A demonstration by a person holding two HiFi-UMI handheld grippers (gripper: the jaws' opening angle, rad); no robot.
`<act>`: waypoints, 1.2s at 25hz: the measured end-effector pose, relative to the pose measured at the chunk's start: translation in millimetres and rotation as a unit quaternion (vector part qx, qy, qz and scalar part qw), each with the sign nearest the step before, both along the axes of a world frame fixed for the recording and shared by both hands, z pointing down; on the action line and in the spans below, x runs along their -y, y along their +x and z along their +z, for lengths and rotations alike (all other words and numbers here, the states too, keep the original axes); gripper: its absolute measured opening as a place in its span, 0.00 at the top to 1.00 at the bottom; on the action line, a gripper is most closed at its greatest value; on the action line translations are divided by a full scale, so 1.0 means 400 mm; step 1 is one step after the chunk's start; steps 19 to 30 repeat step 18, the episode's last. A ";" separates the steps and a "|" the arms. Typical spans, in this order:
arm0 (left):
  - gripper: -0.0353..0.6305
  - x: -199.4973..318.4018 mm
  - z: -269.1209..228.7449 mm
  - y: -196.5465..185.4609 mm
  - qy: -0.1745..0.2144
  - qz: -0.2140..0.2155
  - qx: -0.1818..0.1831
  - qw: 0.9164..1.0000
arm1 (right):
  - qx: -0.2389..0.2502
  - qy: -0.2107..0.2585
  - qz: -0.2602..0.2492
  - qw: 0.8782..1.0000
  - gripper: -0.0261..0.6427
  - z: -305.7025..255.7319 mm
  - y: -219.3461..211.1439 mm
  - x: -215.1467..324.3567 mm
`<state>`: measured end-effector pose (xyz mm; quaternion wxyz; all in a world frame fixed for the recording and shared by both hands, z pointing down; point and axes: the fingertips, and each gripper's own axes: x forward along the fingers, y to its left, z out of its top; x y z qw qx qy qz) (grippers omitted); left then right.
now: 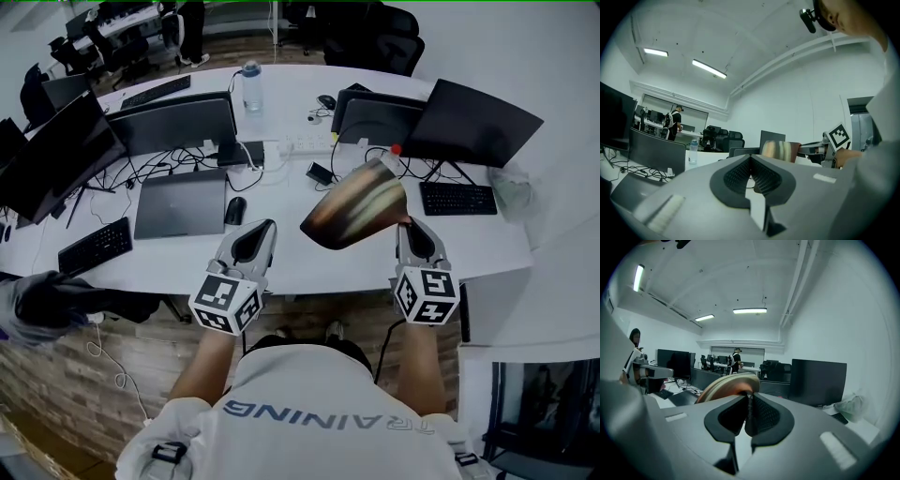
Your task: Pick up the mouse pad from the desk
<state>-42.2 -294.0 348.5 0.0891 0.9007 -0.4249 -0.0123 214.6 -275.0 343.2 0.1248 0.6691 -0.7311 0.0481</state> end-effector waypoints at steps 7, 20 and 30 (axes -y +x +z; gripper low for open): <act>0.95 -0.002 0.011 0.009 -0.007 0.007 0.006 1.000 | -0.006 -0.014 0.013 1.000 0.89 0.033 0.010 -0.006; 0.94 0.004 0.025 0.011 -0.019 0.003 0.007 1.000 | 0.000 -0.013 0.009 1.000 0.89 0.032 0.012 0.003; 0.94 0.004 0.025 0.011 -0.019 0.003 0.007 1.000 | 0.000 -0.013 0.009 1.000 0.89 0.032 0.012 0.003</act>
